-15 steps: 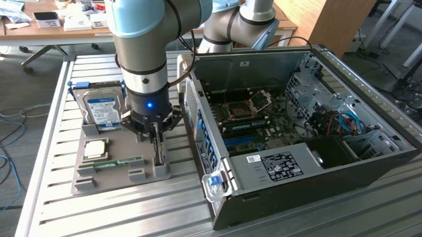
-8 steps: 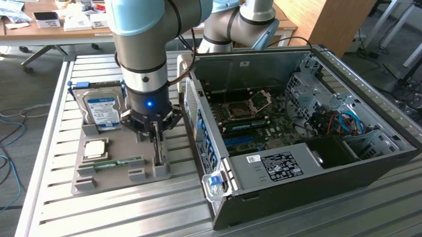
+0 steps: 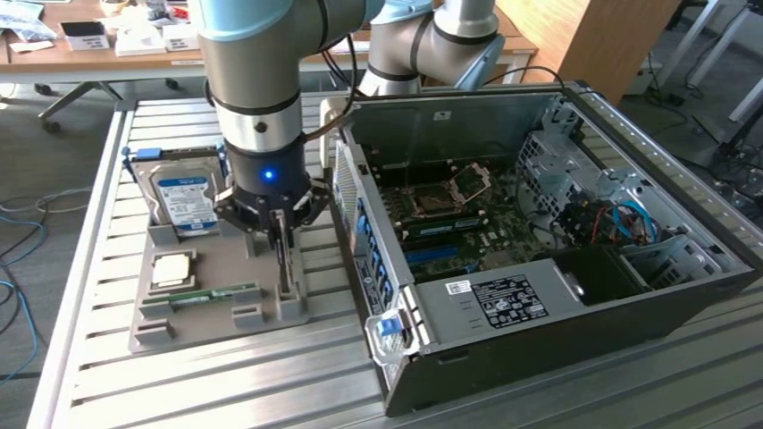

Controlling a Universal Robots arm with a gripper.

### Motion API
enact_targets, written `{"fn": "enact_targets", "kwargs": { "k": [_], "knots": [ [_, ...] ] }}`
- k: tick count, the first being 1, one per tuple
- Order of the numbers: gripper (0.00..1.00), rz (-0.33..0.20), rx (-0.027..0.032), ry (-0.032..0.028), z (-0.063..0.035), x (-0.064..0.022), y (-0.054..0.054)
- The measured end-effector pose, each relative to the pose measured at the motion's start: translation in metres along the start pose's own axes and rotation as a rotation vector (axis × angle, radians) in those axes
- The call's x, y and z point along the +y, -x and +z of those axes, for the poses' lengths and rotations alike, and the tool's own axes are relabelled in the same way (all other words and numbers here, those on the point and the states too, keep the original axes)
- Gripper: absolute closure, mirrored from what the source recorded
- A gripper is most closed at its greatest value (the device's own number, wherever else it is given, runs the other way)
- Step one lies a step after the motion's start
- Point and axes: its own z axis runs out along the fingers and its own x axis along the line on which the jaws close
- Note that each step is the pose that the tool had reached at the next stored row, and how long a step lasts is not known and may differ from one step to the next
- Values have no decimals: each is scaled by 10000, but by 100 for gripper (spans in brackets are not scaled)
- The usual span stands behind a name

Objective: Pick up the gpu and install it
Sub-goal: 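Pick up the gpu and move the gpu toward the slot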

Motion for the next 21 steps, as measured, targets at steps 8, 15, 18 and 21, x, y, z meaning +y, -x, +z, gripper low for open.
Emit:
{"fn": "enact_targets", "kwargs": {
  "k": [8,15,18,21],
  "knots": [
    [73,0,0,0,-209,7,5],
    [73,-1,0,0,-396,13,10],
    [73,0,1,-1,-484,16,12],
    [73,0,-1,0,-568,19,14]
  ]
}}
